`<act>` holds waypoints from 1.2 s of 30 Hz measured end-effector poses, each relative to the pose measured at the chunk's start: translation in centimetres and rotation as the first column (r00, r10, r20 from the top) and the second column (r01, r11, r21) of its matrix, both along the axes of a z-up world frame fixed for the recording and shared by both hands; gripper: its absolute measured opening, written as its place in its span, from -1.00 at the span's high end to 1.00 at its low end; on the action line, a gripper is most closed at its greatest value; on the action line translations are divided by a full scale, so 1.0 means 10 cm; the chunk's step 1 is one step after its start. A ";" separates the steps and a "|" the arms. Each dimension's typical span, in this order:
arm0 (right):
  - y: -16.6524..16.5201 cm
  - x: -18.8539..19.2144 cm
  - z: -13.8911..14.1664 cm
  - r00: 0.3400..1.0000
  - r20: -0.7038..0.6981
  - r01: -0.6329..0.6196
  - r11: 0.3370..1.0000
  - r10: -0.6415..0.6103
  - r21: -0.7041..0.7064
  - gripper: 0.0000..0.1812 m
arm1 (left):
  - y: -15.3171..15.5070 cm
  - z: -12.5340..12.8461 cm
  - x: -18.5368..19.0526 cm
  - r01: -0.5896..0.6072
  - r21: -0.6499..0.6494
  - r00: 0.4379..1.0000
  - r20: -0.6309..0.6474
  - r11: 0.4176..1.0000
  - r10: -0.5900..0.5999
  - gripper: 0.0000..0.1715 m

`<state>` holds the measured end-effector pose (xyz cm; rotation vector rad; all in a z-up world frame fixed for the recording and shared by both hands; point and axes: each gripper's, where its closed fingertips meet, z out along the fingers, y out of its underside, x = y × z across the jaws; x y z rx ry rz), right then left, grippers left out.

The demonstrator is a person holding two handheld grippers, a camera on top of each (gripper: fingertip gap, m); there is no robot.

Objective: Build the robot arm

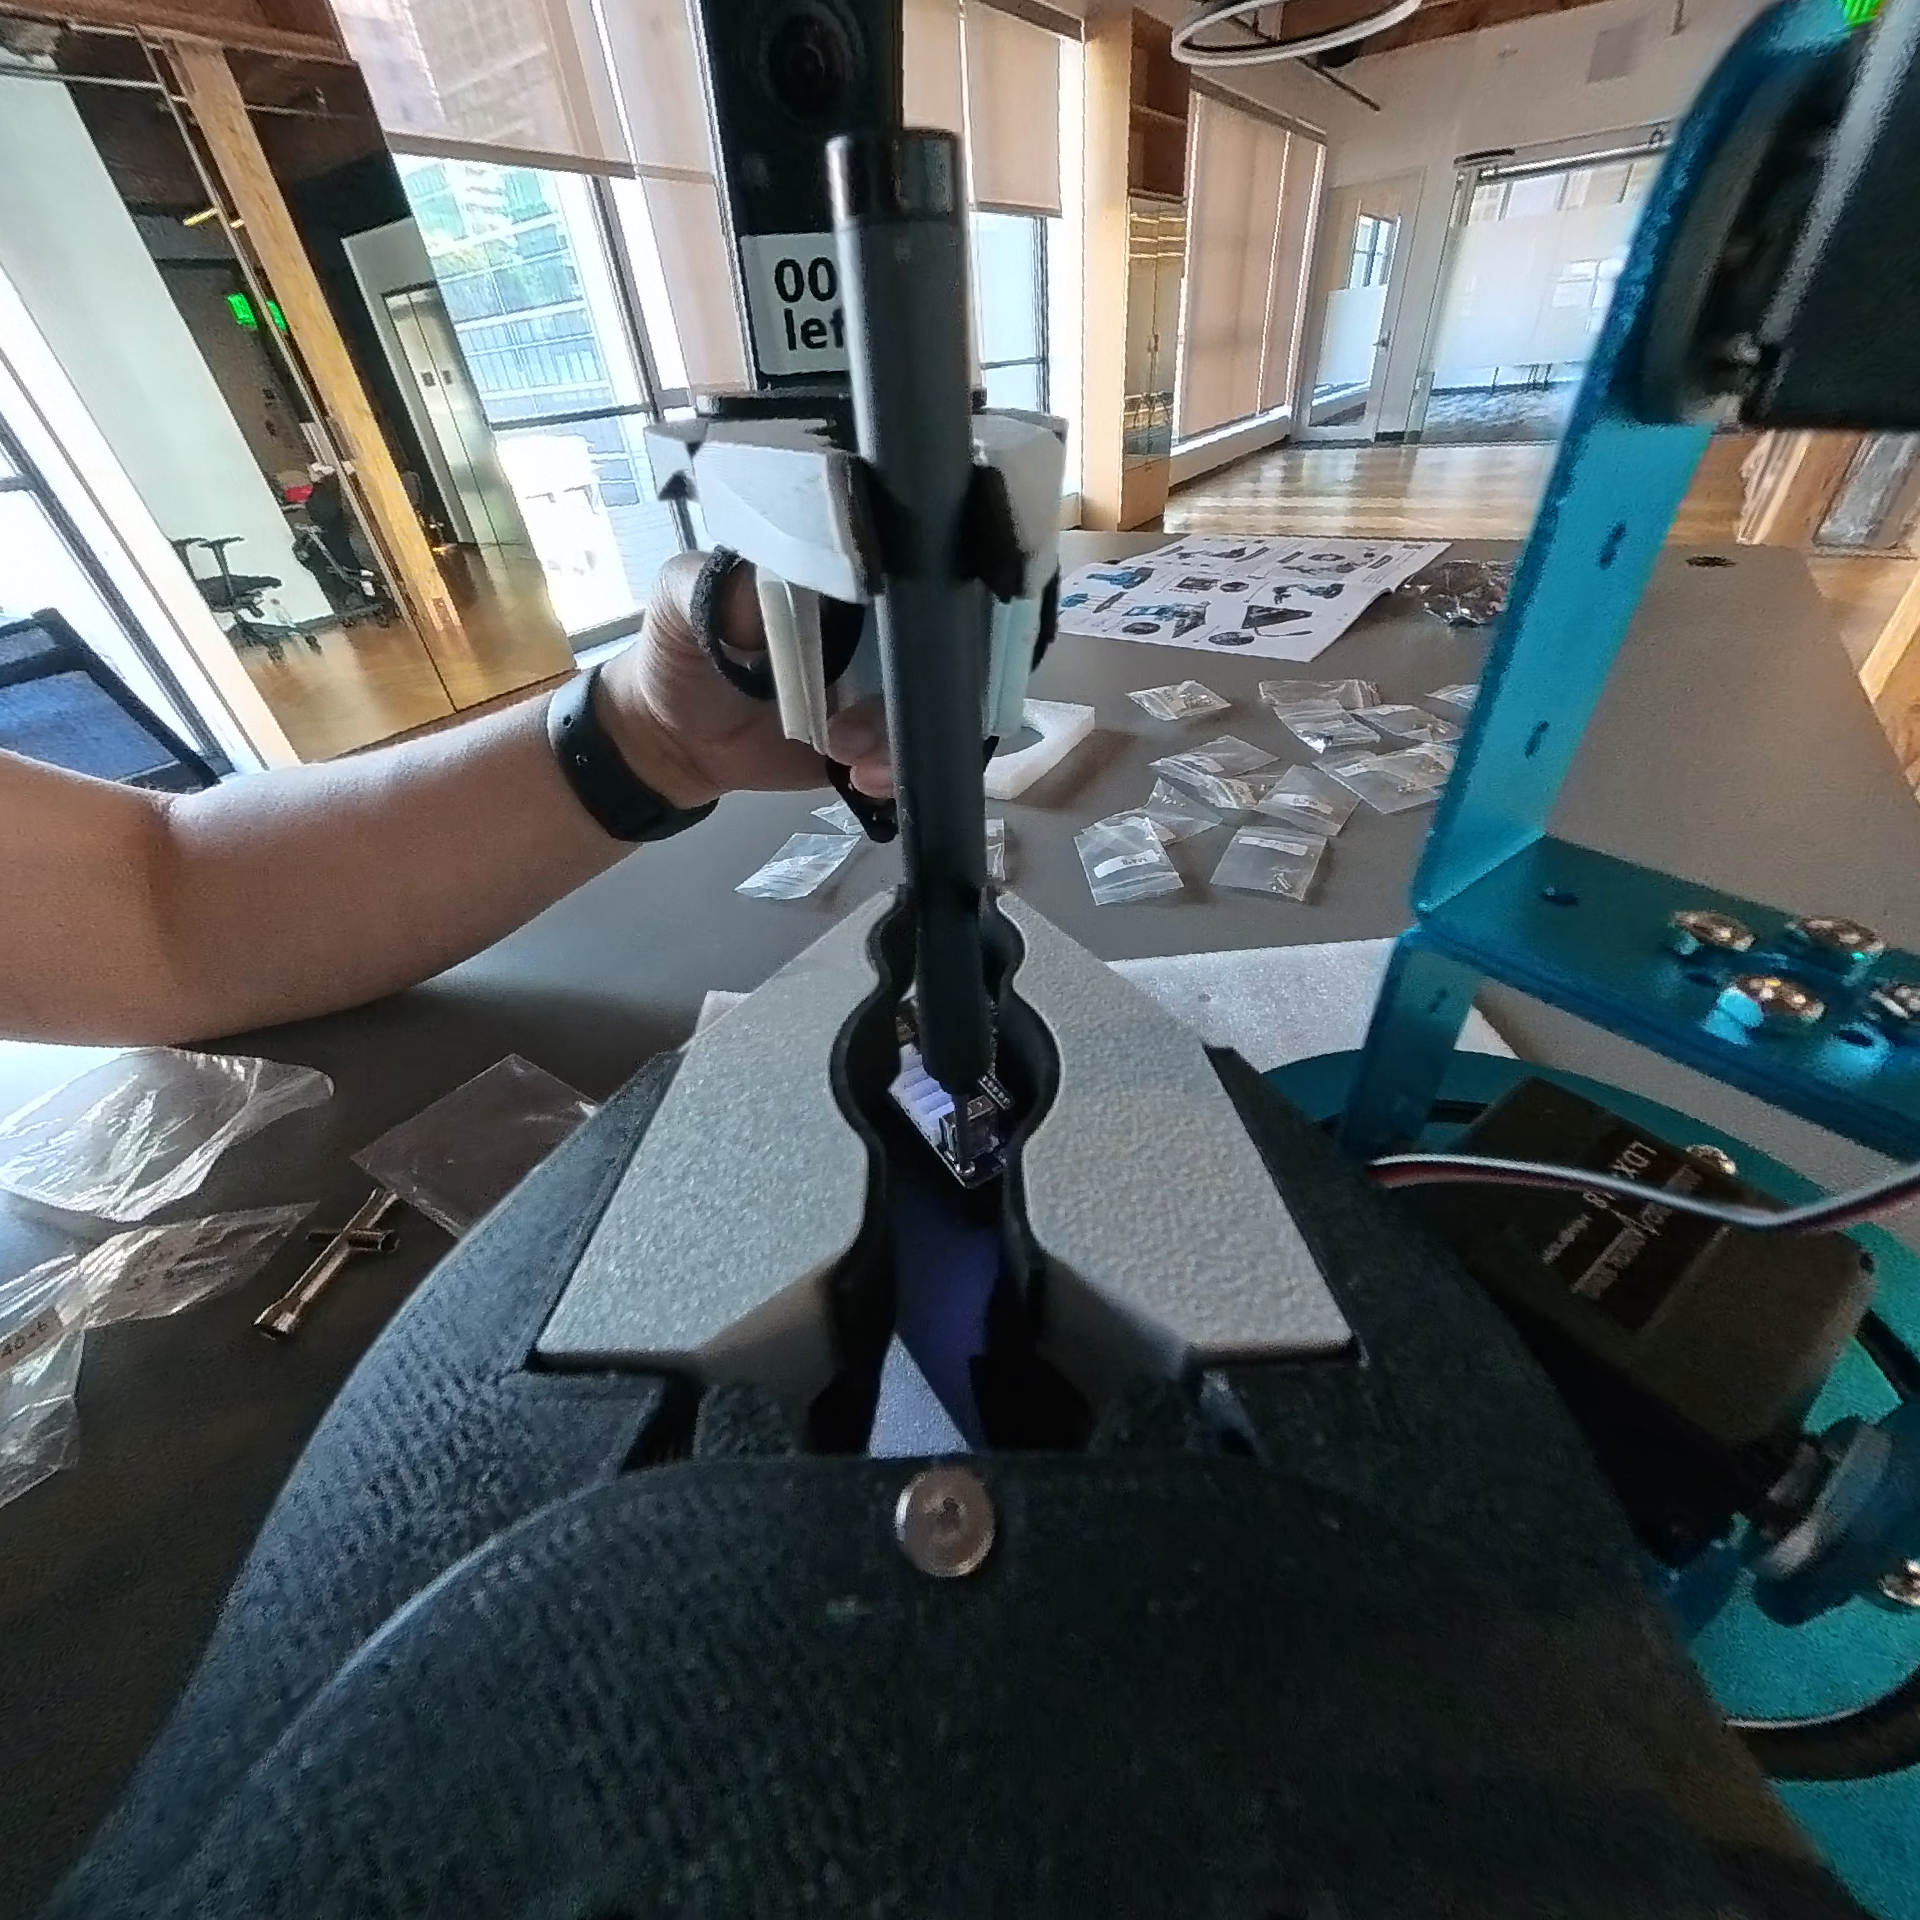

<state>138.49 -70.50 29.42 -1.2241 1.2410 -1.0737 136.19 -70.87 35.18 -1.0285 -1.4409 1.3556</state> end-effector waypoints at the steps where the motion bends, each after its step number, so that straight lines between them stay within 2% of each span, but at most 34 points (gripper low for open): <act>1: 0.00 0.00 0.00 1.000 -0.002 -0.001 1.000 0.001 -0.004 0.88 | 0.00 0.00 0.00 0.000 -0.001 1.000 0.000 1.000 0.000 0.82; 19: 0.00 0.02 0.00 1.000 -0.016 0.004 0.999 -0.005 -0.034 0.90 | -0.01 0.00 0.02 0.006 0.014 1.000 -0.023 1.000 -0.006 0.81; 23: 0.02 0.02 0.00 0.999 -0.017 -0.034 0.999 0.034 -0.002 0.81 | -0.01 0.00 0.02 0.005 0.010 1.000 -0.022 1.000 -0.005 0.81; 32: 0.07 0.01 0.00 0.992 -0.020 -0.127 0.992 0.126 -0.008 0.76 | 0.02 0.01 0.00 0.020 0.004 1.000 -0.023 1.000 -0.019 0.81; 36: 0.04 0.00 0.01 0.993 -0.003 -0.122 0.992 0.122 0.014 0.86 | 0.02 0.01 -0.02 0.023 0.003 0.999 -0.026 1.000 -0.023 0.81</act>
